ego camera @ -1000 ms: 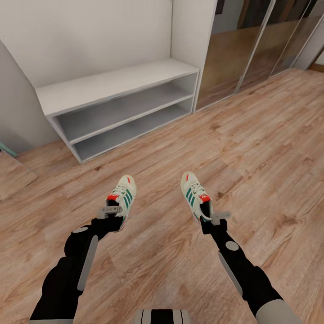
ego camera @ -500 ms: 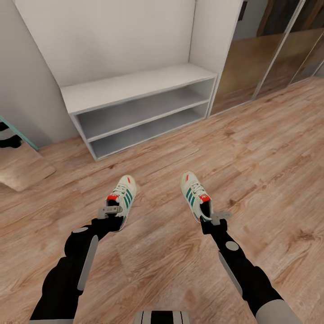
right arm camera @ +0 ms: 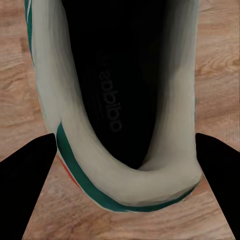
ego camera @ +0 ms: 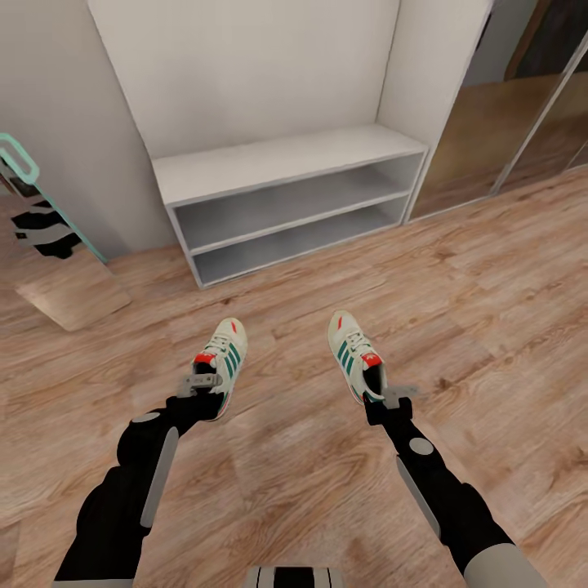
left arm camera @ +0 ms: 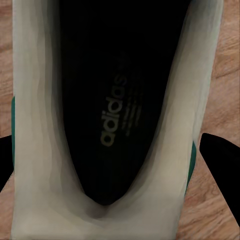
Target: Pick up the two gym shoes and the two sandals from the corridor floor and place them onto the hallstand (shoe rack) in the corridor, making sure they are on the rack and not on the floor. Arrange them so the two gym shoes are next to each other and the two sandals are next to each other.
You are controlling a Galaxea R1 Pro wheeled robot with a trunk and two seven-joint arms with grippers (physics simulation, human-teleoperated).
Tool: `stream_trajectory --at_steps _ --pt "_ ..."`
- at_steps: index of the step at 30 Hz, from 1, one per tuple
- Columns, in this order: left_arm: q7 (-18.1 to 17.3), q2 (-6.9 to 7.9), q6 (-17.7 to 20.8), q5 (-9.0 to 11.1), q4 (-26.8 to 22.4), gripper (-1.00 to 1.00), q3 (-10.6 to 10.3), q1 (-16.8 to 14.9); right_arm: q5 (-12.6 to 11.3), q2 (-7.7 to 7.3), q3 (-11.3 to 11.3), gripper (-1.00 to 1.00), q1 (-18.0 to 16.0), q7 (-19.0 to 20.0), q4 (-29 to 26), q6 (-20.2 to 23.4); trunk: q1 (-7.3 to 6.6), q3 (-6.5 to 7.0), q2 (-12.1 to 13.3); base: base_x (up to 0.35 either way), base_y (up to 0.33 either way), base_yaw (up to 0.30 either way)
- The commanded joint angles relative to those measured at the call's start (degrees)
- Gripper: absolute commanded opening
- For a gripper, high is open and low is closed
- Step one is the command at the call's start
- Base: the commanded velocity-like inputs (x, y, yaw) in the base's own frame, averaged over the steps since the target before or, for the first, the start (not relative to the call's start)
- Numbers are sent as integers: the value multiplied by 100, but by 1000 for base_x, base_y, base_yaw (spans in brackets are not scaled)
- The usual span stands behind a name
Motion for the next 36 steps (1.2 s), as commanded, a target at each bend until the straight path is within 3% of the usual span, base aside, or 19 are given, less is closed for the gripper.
stream_trajectory --at_steps 1,36 --pt "-1 0 0 -1 0 -100 0 -1 -1 0 0 -100 0 7 -1 -1 0 7 0 0 0 212" --pt "-19 30 -2 -1 1 -100 2 147 -1 0 0 -100 0 6 0 -1 0 252 0 0 0 212"
